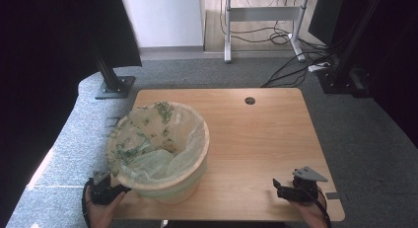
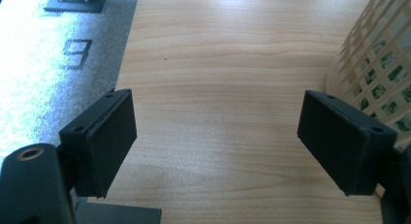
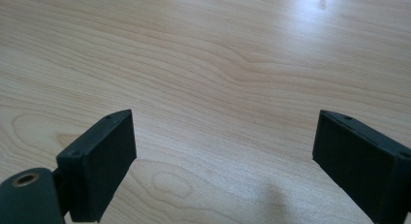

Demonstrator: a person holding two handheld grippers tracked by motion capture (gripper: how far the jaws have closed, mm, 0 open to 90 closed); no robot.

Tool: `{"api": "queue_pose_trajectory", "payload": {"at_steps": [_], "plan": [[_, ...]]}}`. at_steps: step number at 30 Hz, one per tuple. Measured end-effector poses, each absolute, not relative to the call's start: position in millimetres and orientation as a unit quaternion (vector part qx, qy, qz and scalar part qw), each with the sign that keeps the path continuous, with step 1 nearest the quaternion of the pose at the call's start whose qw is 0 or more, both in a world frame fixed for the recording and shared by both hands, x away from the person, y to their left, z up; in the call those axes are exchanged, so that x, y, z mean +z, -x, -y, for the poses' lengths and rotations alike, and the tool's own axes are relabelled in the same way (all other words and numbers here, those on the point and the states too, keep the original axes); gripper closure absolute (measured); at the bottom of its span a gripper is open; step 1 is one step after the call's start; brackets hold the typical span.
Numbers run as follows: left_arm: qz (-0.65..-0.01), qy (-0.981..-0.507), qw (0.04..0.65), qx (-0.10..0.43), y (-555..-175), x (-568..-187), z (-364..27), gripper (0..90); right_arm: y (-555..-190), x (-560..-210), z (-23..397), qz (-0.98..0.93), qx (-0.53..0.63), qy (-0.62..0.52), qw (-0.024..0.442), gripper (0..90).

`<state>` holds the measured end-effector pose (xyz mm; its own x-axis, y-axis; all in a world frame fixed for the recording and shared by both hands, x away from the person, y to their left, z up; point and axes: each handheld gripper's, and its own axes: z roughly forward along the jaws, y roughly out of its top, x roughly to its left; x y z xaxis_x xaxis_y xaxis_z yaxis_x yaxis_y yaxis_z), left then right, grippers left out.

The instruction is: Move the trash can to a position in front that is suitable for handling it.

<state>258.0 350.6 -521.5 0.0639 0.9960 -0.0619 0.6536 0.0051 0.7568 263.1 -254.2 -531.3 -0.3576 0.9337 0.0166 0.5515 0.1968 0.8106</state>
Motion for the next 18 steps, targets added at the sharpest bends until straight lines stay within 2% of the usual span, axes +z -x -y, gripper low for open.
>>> {"api": "queue_pose_trajectory", "payload": {"at_steps": [7,11,18], "plan": [[-0.635,-0.650,0.311,0.278,-255.8,-516.4,-339.6,13.5,-263.2,-528.1,257.4,-0.722,0.386,-0.517,0.250,8.8],[-0.642,-0.635,0.308,0.298,-255.8,-509.2,-336.9,13.5,-257.0,-523.7,259.1,-0.718,0.385,-0.516,0.264,8.9],[-0.650,-0.616,0.307,0.322,-268.2,-497.7,-331.1,13.5,-260.4,-527.2,263.5,-0.714,0.381,-0.525,0.263,9.8]]}}
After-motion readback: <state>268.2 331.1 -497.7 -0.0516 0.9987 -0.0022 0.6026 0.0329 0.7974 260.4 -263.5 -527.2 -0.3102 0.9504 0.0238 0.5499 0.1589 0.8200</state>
